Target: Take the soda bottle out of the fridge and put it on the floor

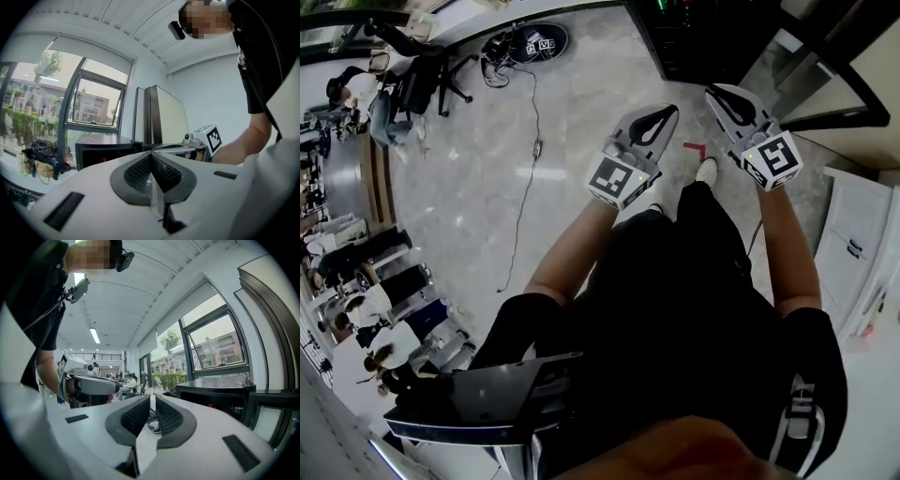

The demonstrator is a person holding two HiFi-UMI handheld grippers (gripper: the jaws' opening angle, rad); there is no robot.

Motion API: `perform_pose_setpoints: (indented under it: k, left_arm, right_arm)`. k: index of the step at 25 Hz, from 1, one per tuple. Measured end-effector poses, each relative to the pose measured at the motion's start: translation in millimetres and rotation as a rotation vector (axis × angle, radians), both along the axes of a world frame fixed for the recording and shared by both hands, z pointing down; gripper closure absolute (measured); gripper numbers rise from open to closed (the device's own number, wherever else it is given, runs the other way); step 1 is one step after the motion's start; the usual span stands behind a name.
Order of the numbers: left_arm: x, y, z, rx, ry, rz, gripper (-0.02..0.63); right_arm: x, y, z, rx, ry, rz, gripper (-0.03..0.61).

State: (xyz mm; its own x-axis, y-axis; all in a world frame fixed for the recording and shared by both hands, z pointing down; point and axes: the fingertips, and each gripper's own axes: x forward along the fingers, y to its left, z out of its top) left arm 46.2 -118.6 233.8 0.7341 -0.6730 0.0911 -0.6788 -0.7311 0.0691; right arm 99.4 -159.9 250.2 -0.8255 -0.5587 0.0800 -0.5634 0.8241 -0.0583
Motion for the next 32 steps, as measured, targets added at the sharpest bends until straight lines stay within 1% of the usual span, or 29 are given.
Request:
perform_pose_setpoints:
  k: [2, 5, 7, 10, 11, 13, 17, 20, 24, 29, 32]
  left_arm:
    - [2.8, -29.2, 6.5, -0.022, 0.009, -0.039, 0.614]
    - [5.8, -71.9, 20.4, 0.009, -0.001, -0.077, 0.614]
    - [7.9, -98.1, 37.1, 0.013, 0.000, -0.090, 0.614]
    - [7.5, -137.3, 72.8, -0.012, 0.014, -0.102, 0.614]
    - [6.0, -152.3, 85.5, -0.013, 0.016, -0.105, 0.614]
    - [2.8, -180.0, 111.0, -0.003, 0.017, -0.109, 0.614]
    - [-3.3, -226.2, 159.0, 0.014, -0.003, -0.125, 0.614]
    - [-3.1, -248.1, 193.7, 0.023, -0.019, -0.133, 0.613]
    - [-7.8, -268.0, 229.7, 0.014, -0.024, -0.163, 0.614]
    - [-8.7, -297.4, 247.3, -0.023, 0.006, -0.191, 0.614]
    - [-2.6, -308.4, 247.5, -0.020, -0.001, -0.186, 0.614]
  right_arm:
    - [5.0, -35.4, 11.7, -0.005, 0.018, -0.005, 0.563]
    - [6.7, -82.2, 31.1, -0.006, 0.045, 0.003, 0.563]
    - [4.6, -107.8, 46.2, -0.001, 0.046, 0.005, 0.553]
    - [-1.0, -146.2, 67.8, -0.006, 0.004, 0.011, 0.468]
    - [-3.3, -161.0, 76.3, -0.009, -0.008, 0.019, 0.451]
    - [-6.4, -189.6, 97.7, -0.022, -0.021, 0.057, 0.423]
    - [-1.4, -243.1, 141.9, -0.061, -0.046, 0.214, 0.377]
    - [0.6, -268.4, 180.4, -0.060, -0.044, 0.286, 0.346]
    - [-8.0, -293.7, 221.6, -0.057, -0.017, 0.276, 0.325]
    - [-15.4, -340.9, 232.5, -0.045, 0.003, 0.273, 0.297]
    - [-15.3, -362.5, 238.8, -0.050, 0.017, 0.288, 0.271]
